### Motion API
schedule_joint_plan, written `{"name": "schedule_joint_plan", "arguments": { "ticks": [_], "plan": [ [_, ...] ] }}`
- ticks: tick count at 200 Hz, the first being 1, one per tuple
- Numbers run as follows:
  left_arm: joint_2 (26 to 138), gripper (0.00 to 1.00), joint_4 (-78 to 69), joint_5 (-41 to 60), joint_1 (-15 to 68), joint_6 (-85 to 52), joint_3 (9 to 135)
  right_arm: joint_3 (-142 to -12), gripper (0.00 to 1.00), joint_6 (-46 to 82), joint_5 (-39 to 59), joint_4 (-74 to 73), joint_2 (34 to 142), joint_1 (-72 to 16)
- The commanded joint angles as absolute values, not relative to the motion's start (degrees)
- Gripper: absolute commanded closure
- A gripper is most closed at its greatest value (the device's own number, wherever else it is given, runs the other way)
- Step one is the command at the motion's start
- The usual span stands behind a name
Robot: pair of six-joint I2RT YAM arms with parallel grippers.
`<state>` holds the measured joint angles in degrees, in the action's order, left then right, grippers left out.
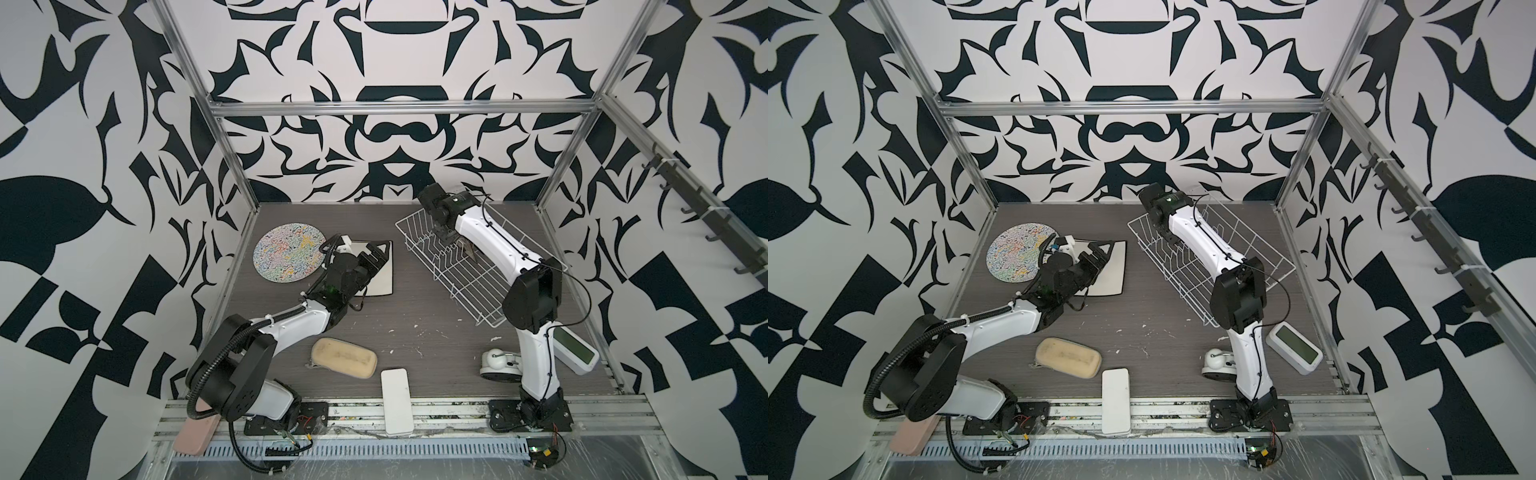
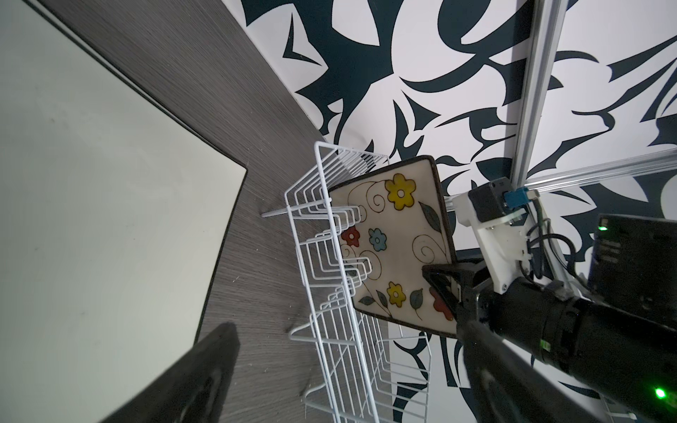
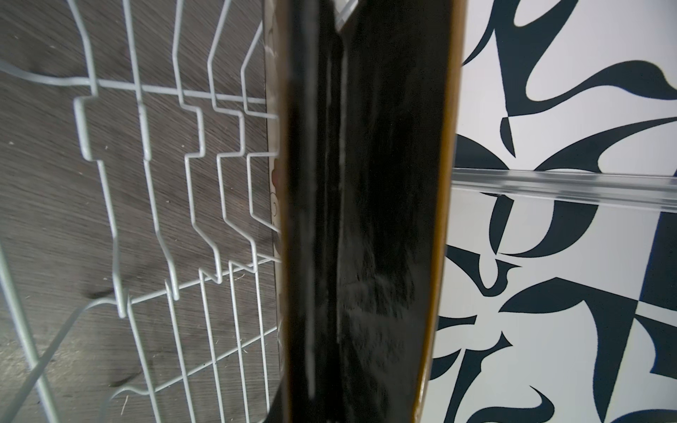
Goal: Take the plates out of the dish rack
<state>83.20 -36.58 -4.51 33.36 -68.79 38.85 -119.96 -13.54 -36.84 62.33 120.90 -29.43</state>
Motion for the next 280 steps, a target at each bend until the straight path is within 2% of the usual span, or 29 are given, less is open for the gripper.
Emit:
{"name": "schedule_joint_plan", "arguments": {
  "ticks": [1,19,280],
  "plan": [
    [82.9,0.01,-36.9,-5.0,33.1,-68.3,39.0,-119.4,0.94,-12.9,-39.8,61.6,119.8,-30.0],
    [82.9,0.01,-37.0,-5.0,33.1,-68.4,39.1,-119.4,1.0,-13.1,-40.0,61.3,119.4,-30.3],
    [80.4,0.0,-36.3,-6.1,33.1,-67.5,37.9,-118.7,1.0,-15.6,-48.4,56.5,108.4,-34.7]
  ]
}}
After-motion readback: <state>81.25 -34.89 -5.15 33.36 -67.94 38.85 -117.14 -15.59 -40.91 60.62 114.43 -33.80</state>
